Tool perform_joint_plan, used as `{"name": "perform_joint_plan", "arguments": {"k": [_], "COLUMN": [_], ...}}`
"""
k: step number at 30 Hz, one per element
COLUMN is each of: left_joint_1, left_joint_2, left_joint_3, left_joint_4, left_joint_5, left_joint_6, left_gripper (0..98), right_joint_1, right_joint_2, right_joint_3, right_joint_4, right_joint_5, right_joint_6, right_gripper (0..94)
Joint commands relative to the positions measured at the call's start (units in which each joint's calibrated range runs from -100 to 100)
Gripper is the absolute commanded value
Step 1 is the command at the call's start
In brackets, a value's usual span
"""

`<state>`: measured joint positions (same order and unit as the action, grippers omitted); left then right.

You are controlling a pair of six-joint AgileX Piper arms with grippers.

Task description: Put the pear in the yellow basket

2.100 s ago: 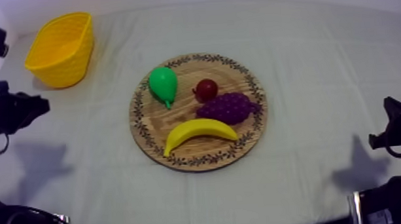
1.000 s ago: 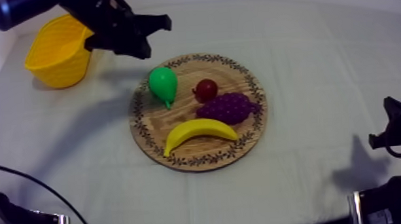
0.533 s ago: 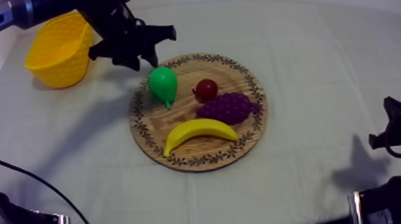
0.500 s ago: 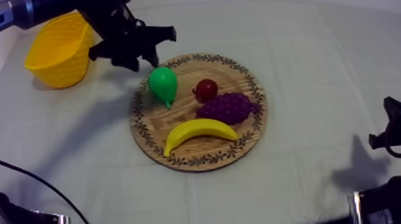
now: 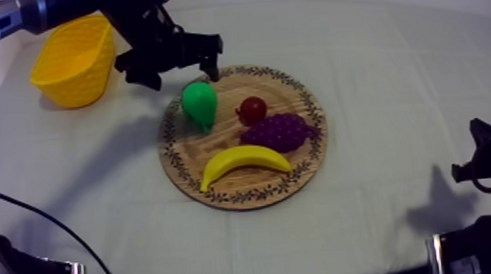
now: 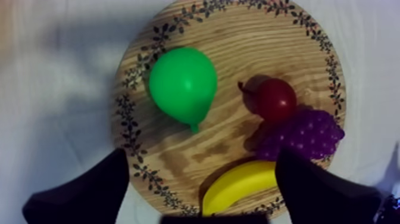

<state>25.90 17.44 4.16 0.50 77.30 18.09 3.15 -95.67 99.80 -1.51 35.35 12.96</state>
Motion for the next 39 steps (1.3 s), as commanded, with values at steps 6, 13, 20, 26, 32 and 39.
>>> {"name": "perform_joint_plan", "arguments": {"k": [6, 13, 20, 26, 32, 39], "left_joint_1": [-0.07, -0.41, -0.9, -1.69, -2.26, -2.28], "left_joint_2": [1.77, 5.98, 13.17, 19.4, 23.29, 25.44], "left_joint_3": [-1.25, -3.83, -7.81, -11.01, -13.01, -14.23], "left_joint_4": [0.16, 0.2, 0.49, 1.26, 1.62, 1.62], "left_joint_5": [0.12, 0.07, -0.18, -0.27, -0.33, 0.52], "left_joint_6": [-0.28, -0.34, -0.22, -0.21, -0.04, 0.28], "left_gripper": [95.8, 91.2, 87.3, 86.2, 79.6, 63.2], "right_joint_1": [-0.01, -0.01, -0.01, -0.01, -0.01, -0.01], "right_joint_2": [0.0, 0.0, 0.0, 0.0, 0.0, 0.0], "right_joint_3": [-0.02, -0.02, -0.02, -0.02, -0.02, -0.02], "right_joint_4": [-0.03, -0.03, -0.03, -0.03, -0.03, -0.03], "right_joint_5": [0.06, 0.06, 0.06, 0.06, 0.06, 0.06], "right_joint_6": [0.01, 0.01, 0.01, 0.01, 0.01, 0.01], "right_gripper": [0.4, 0.4, 0.4, 0.4, 0.4, 0.4]}}
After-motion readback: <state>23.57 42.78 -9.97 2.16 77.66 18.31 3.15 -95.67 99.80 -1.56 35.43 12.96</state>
